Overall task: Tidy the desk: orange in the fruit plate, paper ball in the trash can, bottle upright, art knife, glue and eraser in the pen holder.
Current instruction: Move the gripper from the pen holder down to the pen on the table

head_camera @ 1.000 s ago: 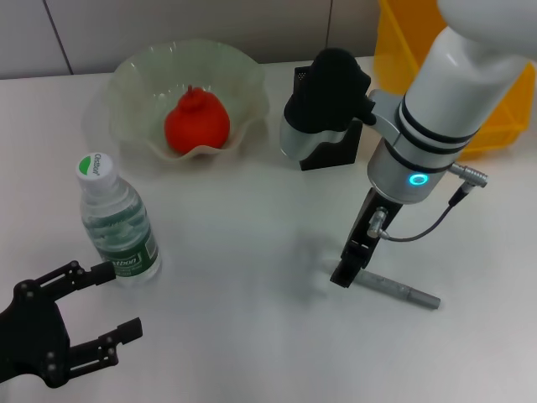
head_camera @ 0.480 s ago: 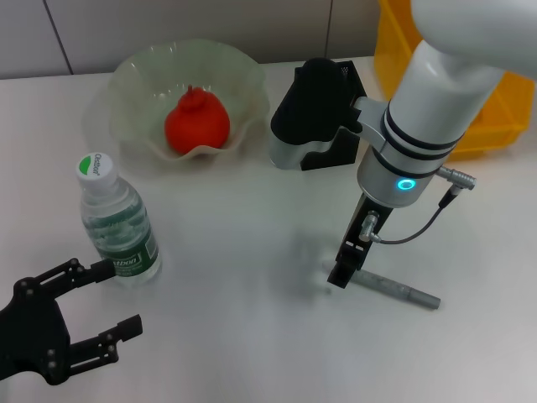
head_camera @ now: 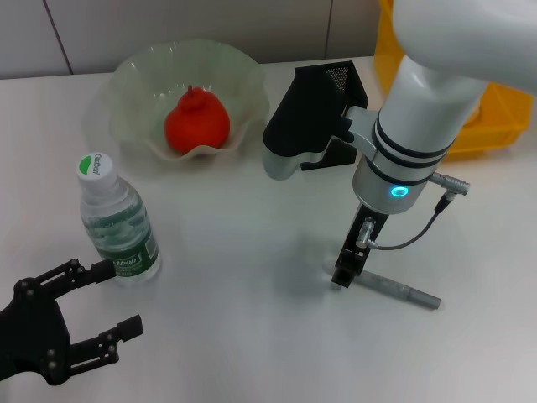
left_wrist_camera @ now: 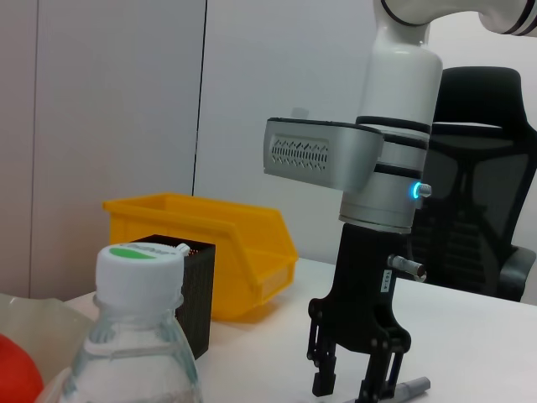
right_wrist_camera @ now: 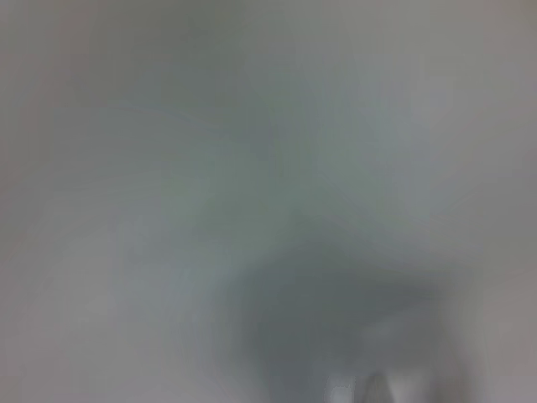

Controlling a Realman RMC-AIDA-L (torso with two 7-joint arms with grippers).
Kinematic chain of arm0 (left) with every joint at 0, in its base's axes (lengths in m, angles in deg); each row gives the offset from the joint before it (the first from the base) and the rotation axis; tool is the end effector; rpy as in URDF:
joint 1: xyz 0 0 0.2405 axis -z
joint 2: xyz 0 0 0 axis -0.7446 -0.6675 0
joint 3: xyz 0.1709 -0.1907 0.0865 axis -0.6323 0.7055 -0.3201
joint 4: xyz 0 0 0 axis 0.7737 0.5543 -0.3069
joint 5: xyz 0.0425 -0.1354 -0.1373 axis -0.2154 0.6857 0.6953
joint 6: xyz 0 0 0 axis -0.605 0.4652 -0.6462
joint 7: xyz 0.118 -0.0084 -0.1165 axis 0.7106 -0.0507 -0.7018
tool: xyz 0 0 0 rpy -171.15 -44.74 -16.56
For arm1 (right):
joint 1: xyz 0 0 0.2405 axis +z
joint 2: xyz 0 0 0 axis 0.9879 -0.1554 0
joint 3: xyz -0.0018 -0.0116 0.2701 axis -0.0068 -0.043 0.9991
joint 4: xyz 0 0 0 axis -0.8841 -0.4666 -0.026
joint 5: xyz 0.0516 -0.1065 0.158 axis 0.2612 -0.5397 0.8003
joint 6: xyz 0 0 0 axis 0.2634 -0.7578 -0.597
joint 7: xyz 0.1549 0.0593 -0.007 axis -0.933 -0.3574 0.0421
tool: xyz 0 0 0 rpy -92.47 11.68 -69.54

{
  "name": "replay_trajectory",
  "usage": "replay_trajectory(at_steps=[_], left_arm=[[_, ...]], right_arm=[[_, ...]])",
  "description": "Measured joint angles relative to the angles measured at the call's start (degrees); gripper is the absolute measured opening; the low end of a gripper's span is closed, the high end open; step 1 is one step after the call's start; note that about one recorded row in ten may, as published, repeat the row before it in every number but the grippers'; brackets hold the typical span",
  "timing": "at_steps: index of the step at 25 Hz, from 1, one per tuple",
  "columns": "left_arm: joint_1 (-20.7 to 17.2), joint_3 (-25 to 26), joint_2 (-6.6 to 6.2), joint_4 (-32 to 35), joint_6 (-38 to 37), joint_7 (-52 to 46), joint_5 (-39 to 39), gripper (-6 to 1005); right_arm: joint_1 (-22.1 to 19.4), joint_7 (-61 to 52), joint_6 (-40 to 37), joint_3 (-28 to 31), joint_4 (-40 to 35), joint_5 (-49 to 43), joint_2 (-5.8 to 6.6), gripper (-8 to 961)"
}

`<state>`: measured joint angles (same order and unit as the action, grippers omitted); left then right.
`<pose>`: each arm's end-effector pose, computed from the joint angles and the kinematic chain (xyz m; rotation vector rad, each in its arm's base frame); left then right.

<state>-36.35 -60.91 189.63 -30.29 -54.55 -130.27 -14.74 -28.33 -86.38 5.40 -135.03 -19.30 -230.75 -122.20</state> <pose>-0.3069 0.2276 -0.0114 -2.6346 -0.3877 -0.8809 0.1764 0.3623 -0.0981 -2.6820 0.6694 -0.9501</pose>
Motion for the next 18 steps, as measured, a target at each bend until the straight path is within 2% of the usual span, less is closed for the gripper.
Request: replay_trajectory(at_steps=[15,18], left_arm=[[-0.2,0.0,0.00,0.0,0.0,0.0,0.1,797],[-0.1,0.0,0.00,0.0,0.0,0.0,0.2,797]], right_arm=[[0.1,-0.1,-0.2,-0.6,0.1,0.2,-0.09,386],[0.2,-0.2,-0.3,-0.6,0.3,0.2,-0.09,255]])
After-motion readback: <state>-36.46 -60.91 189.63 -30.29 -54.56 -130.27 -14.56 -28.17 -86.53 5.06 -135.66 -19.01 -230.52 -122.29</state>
